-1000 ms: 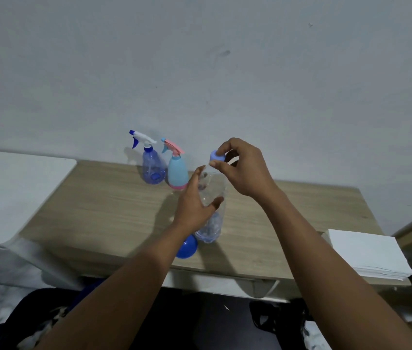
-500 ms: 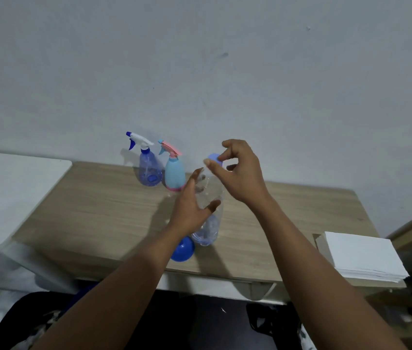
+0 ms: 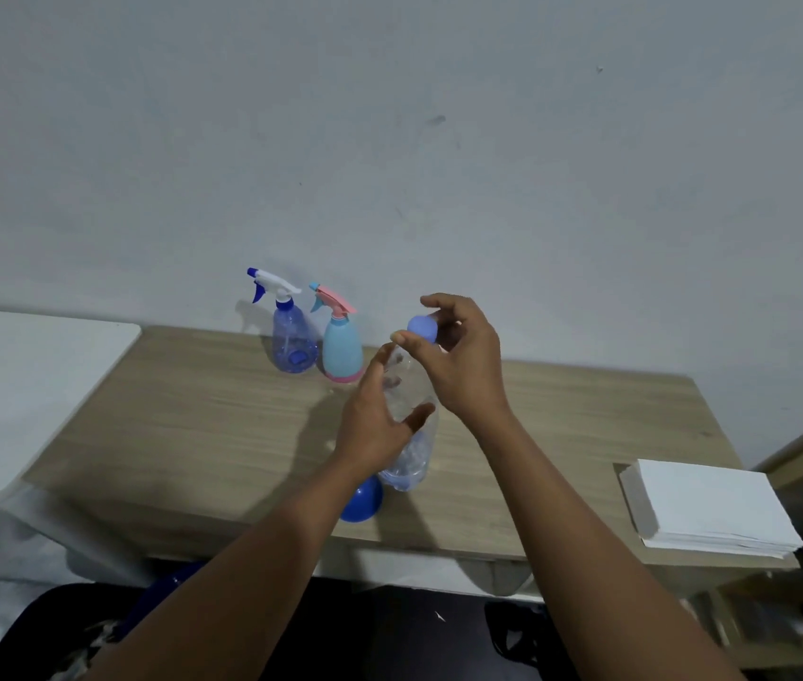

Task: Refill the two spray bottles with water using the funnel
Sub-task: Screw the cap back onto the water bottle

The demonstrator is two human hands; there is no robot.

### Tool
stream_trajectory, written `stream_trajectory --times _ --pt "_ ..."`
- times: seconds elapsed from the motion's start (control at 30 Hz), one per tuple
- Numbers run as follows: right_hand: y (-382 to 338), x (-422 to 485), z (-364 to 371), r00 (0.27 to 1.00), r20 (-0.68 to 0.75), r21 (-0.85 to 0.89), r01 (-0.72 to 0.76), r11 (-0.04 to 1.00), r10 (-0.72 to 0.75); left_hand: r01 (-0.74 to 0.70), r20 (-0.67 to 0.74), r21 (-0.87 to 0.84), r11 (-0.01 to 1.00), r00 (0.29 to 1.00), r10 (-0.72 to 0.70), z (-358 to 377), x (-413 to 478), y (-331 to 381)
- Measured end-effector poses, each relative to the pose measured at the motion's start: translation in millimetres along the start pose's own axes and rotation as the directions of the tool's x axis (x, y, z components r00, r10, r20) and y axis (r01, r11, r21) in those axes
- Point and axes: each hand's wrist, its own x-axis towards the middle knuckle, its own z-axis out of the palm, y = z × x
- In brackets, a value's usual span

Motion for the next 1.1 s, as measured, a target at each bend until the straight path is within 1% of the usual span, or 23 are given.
stream_trajectory --times 0.1,0.17,0.23,0.3,0.37,0.43,0.53,0.6,0.7,0.8,0.87,0.93,1.03,1.1 --pt "4 -2 -8 0.987 0.157 -0.005 -0.018 1.000 0.018 -0.005 0.009 0.014 1.000 1.000 0.005 -3 0 1" --pt "6 -1 -15 0.978 0.208 -0.048 -0.001 0.999 0.011 -0.019 0.014 0.016 1.000 1.000 0.019 -3 -1 0" --pt "6 -1 -16 0.988 0.154 -0.086 0.038 0.996 -0.024 -0.021 0.013 0.019 1.000 1.000 0.020 -2 -1 0" --pt "6 -2 -11 0.998 0.058 -0.034 0.008 0.999 -0.006 -0.020 0.021 0.016 1.000 1.000 0.020 -2 0 -1" --pt "7 -4 -6 1.000 -0.001 0.009 -0.022 1.000 0.022 -0.023 0.037 0.006 1.000 0.999 0.023 -3 1 -2" --pt "8 -4 -5 1.000 0.018 0.009 -0.015 1.000 0.015 -0.023 0.040 0.003 1.000 0.999 0.023 -4 0 -2" --pt "7 -5 -10 0.993 0.109 -0.047 0.041 0.998 -0.036 -0.012 0.033 -0.004 1.000 0.999 0.012 -3 -1 -5" --pt "8 -5 -10 0.995 0.086 -0.059 0.058 0.997 -0.053 -0.024 0.037 -0.001 1.000 0.999 0.024 -3 0 -5" --pt "8 -4 -9 1.000 0.015 -0.014 0.023 1.000 -0.023 -0.026 0.055 -0.020 0.999 0.998 0.027 -3 4 -4" --pt "10 -5 -10 0.999 0.038 0.048 -0.006 0.999 0.004 -0.027 0.076 -0.006 1.000 0.997 0.028 -6 4 -2" --pt "18 -11 -11 0.998 0.056 0.090 -0.031 0.995 0.026 -0.024 0.140 0.015 1.000 0.990 0.021 -11 6 -10" --pt "33 -22 -9 0.993 0.081 0.089 -0.095 0.991 0.088 -0.024 0.167 0.091 0.996 0.986 0.009 -22 4 -24" --pt "68 -52 -1 0.963 0.150 0.065 -0.237 0.969 0.225 0.016 0.105 0.313 0.949 0.993 -0.052 -40 -6 -53" --pt "90 -74 6 0.939 0.209 0.031 -0.286 0.958 0.274 0.072 0.076 0.401 0.913 0.991 -0.111 -47 -18 -77"
